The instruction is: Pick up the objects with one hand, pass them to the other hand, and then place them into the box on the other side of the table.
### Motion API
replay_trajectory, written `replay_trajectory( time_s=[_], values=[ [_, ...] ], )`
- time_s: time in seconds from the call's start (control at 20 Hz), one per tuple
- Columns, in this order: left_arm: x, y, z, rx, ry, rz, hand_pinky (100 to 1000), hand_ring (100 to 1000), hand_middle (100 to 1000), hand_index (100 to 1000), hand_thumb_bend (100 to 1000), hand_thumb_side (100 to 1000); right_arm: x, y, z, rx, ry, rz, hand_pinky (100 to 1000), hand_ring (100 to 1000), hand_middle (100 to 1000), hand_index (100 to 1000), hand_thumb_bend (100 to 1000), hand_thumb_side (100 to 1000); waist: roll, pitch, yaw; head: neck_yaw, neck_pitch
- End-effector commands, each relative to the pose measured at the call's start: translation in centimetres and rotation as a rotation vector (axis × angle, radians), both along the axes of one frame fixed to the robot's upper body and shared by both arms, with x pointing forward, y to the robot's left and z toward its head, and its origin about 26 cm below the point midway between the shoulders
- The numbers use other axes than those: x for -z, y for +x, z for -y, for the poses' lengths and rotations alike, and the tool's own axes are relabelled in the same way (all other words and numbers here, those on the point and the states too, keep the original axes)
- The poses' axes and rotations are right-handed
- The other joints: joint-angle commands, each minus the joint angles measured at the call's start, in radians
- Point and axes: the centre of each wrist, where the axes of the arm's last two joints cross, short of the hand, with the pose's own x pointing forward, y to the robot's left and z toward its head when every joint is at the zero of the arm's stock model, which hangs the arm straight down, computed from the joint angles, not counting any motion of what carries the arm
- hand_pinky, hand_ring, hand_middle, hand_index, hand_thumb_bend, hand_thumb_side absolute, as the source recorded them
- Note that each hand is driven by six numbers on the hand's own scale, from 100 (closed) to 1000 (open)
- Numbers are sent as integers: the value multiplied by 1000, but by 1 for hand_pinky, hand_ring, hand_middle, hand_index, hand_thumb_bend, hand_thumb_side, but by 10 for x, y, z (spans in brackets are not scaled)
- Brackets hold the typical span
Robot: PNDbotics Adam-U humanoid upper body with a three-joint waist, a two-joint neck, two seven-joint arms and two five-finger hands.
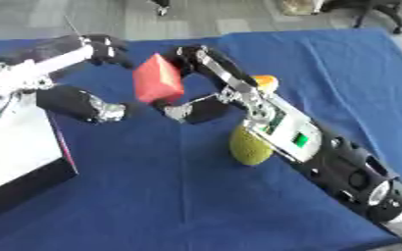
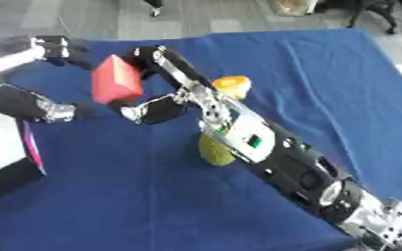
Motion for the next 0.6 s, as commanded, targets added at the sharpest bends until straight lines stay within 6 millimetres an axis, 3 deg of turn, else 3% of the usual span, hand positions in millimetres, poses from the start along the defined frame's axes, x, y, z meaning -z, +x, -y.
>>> replay_trajectory(
  time_s=[0.05, 0.6],
  values=[
    [-12, -6, 5, 22, -5, 25, 899, 876, 951, 816, 541, 573, -8, -3, 1, 0, -20, 42, 693, 686, 535, 616, 100, 100, 2, 3, 0, -1, 6],
    [-5, -4, 10, -15, -12, 36, 904, 882, 960, 826, 556, 559, -10, -6, -2, -19, -9, 51, 691, 685, 534, 615, 100, 100, -1, 6, 2, -4, 6]
  ],
)
